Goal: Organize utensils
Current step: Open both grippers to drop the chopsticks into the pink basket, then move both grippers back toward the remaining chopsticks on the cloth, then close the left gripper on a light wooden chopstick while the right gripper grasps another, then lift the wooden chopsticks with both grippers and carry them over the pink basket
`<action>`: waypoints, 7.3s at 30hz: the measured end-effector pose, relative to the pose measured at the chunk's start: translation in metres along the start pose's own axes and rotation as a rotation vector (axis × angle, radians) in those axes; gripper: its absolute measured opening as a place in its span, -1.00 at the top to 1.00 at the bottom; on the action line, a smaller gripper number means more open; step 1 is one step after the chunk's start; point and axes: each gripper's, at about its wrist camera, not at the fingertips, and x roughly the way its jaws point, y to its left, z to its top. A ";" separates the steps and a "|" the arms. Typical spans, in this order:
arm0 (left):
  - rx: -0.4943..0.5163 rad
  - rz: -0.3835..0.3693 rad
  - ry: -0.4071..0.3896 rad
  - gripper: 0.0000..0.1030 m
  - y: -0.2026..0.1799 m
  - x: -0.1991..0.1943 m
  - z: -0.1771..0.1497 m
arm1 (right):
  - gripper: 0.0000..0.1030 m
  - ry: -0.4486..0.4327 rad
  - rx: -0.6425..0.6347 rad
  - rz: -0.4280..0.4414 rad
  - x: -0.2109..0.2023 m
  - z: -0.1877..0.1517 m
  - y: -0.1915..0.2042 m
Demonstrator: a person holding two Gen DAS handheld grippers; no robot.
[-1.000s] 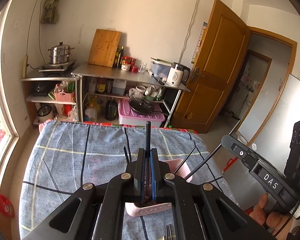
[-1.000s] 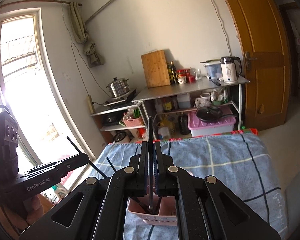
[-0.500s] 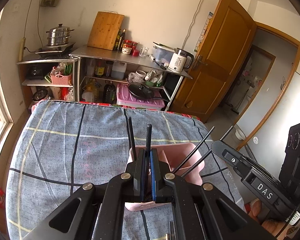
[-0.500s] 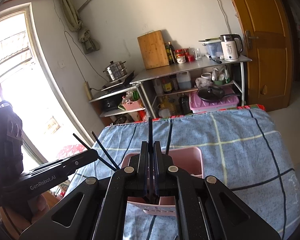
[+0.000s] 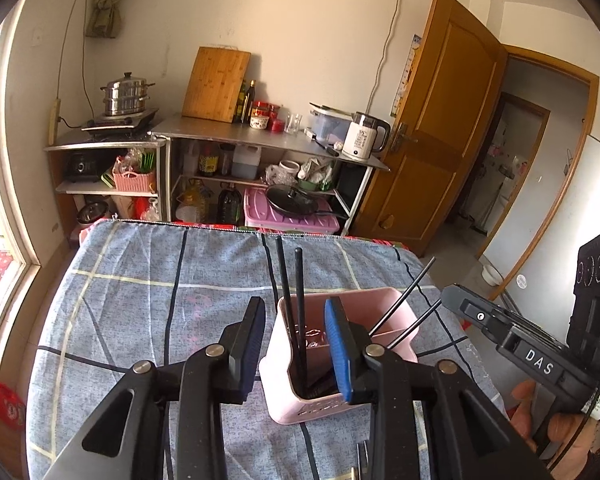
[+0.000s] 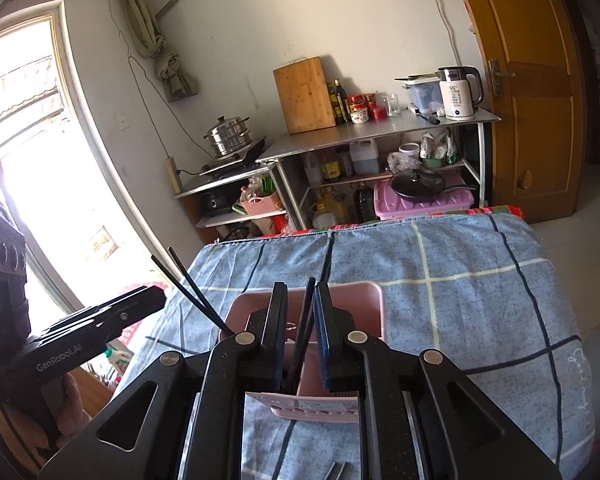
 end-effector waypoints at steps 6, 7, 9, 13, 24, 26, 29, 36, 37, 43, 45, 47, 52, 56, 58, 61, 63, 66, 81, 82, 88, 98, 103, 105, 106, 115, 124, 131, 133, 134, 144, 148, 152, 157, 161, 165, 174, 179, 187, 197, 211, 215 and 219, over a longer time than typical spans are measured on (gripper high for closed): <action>0.000 -0.004 -0.037 0.41 -0.002 -0.026 -0.015 | 0.72 -0.027 -0.028 -0.004 -0.028 -0.009 0.000; -0.001 -0.005 -0.041 0.41 -0.003 -0.031 -0.020 | 0.72 -0.031 -0.034 -0.006 -0.032 -0.010 0.001; -0.004 -0.011 -0.051 0.41 -0.005 -0.039 -0.027 | 0.72 -0.041 -0.046 -0.012 -0.043 -0.015 0.003; 0.000 -0.021 -0.071 0.41 -0.012 -0.059 -0.046 | 0.72 -0.065 -0.044 0.003 -0.066 -0.026 0.002; 0.063 -0.035 -0.095 0.41 -0.044 -0.104 -0.120 | 0.72 -0.089 -0.062 0.008 -0.122 -0.086 0.003; 0.075 -0.038 -0.090 0.41 -0.050 -0.110 -0.133 | 0.72 -0.079 -0.052 0.010 -0.127 -0.096 0.001; 0.083 -0.039 -0.082 0.41 -0.055 -0.115 -0.150 | 0.72 -0.060 -0.040 0.000 -0.133 -0.114 -0.002; 0.108 -0.042 -0.046 0.41 -0.062 -0.119 -0.187 | 0.72 -0.010 -0.010 -0.025 -0.139 -0.145 -0.014; 0.107 -0.045 -0.034 0.41 -0.063 -0.117 -0.192 | 0.72 -0.006 -0.007 -0.030 -0.140 -0.149 -0.016; 0.109 -0.050 0.009 0.41 -0.064 -0.108 -0.210 | 0.72 0.026 0.013 -0.043 -0.138 -0.164 -0.023; 0.110 -0.051 0.019 0.41 -0.064 -0.104 -0.212 | 0.72 0.035 0.014 -0.049 -0.136 -0.166 -0.025; 0.108 -0.051 0.028 0.41 -0.064 -0.101 -0.214 | 0.72 0.044 0.017 -0.054 -0.133 -0.167 -0.026; 0.109 -0.052 0.062 0.41 -0.062 -0.083 -0.214 | 0.72 0.074 0.032 -0.069 -0.122 -0.172 -0.032; 0.105 -0.049 0.098 0.41 -0.058 -0.062 -0.214 | 0.72 0.104 0.037 -0.079 -0.110 -0.178 -0.036; 0.100 -0.044 0.122 0.41 -0.056 -0.047 -0.214 | 0.72 0.124 0.040 -0.086 -0.101 -0.181 -0.038; 0.093 -0.042 0.150 0.41 -0.053 -0.029 -0.214 | 0.72 0.159 0.048 -0.099 -0.085 -0.187 -0.043; 0.090 -0.039 0.173 0.41 -0.052 -0.014 -0.214 | 0.72 0.183 0.053 -0.109 -0.074 -0.190 -0.046; 0.093 -0.032 0.203 0.41 -0.052 0.007 -0.213 | 0.72 0.216 0.064 -0.121 -0.057 -0.193 -0.051; 0.089 -0.022 0.278 0.41 -0.052 0.055 -0.209 | 0.73 0.315 0.068 -0.156 0.001 -0.191 -0.057; 0.091 -0.017 0.281 0.41 -0.052 0.057 -0.209 | 0.73 0.317 0.070 -0.157 0.002 -0.191 -0.058; 0.108 0.007 0.304 0.41 -0.057 0.069 -0.211 | 0.73 0.324 0.064 -0.166 0.005 -0.191 -0.056; 0.144 0.033 0.306 0.40 -0.069 0.074 -0.211 | 0.73 0.322 0.076 -0.165 0.003 -0.192 -0.058; 0.208 0.066 0.304 0.38 -0.084 0.077 -0.216 | 0.73 0.323 0.067 -0.173 0.004 -0.192 -0.056; 0.243 0.083 0.306 0.38 -0.089 0.078 -0.217 | 0.73 0.325 0.062 -0.175 0.004 -0.192 -0.056; 0.250 0.085 0.306 0.38 -0.090 0.078 -0.218 | 0.75 0.327 0.060 -0.176 0.004 -0.192 -0.056; 0.194 0.144 0.316 0.63 -0.059 0.061 -0.219 | 0.81 0.348 0.053 -0.191 -0.005 -0.193 -0.063; 0.136 0.133 0.365 0.64 -0.034 0.049 -0.217 | 0.82 0.406 0.024 -0.228 -0.001 -0.188 -0.062; 0.174 0.169 0.398 0.67 -0.045 0.060 -0.211 | 0.83 0.436 -0.015 -0.265 0.009 -0.183 -0.056; 0.179 0.167 0.402 0.85 -0.047 0.061 -0.211 | 0.87 0.435 -0.016 -0.267 0.009 -0.184 -0.057; 0.174 0.162 0.405 0.87 -0.047 0.062 -0.210 | 0.90 0.435 -0.012 -0.266 0.008 -0.184 -0.057; 0.123 0.092 0.334 0.92 -0.046 0.036 -0.180 | 0.91 0.355 0.015 -0.204 -0.014 -0.160 -0.056; 0.125 0.069 0.275 0.92 -0.049 0.016 -0.154 | 0.91 0.296 0.006 -0.178 -0.028 -0.139 -0.053; 0.141 0.052 0.207 0.92 -0.054 -0.003 -0.125 | 0.91 0.234 -0.004 -0.162 -0.041 -0.118 -0.046; 0.157 0.039 0.136 0.92 -0.059 -0.022 -0.096 | 0.91 0.159 -0.021 -0.161 -0.060 -0.093 -0.041; 0.154 0.025 0.087 0.92 -0.061 -0.037 -0.079 | 0.91 0.092 -0.028 -0.157 -0.078 -0.075 -0.038; 0.145 0.012 0.068 0.92 -0.061 -0.046 -0.075 | 0.91 0.052 -0.039 -0.156 -0.090 -0.069 -0.035; 0.129 0.002 0.105 0.92 -0.059 -0.046 -0.088 | 0.91 0.065 -0.066 -0.163 -0.097 -0.079 -0.032; 0.127 0.004 0.110 0.93 -0.059 -0.051 -0.088 | 0.91 0.057 -0.075 -0.158 -0.106 -0.079 -0.029; 0.113 -0.015 0.110 0.93 -0.057 -0.061 -0.081 | 0.91 0.013 -0.099 -0.127 -0.113 -0.067 -0.016; 0.091 -0.046 0.038 0.93 -0.056 -0.084 -0.038 | 0.91 -0.071 -0.092 -0.058 -0.109 -0.033 0.003; 0.067 -0.042 -0.083 0.93 -0.048 -0.089 0.036 | 0.91 -0.180 -0.078 -0.006 -0.077 0.023 0.029; 0.034 -0.053 -0.058 0.93 -0.038 -0.066 0.035 | 0.91 -0.178 -0.079 0.000 -0.060 0.024 0.033; 0.007 -0.063 -0.023 0.93 -0.028 -0.042 0.027 | 0.91 -0.143 -0.070 0.000 -0.036 0.015 0.031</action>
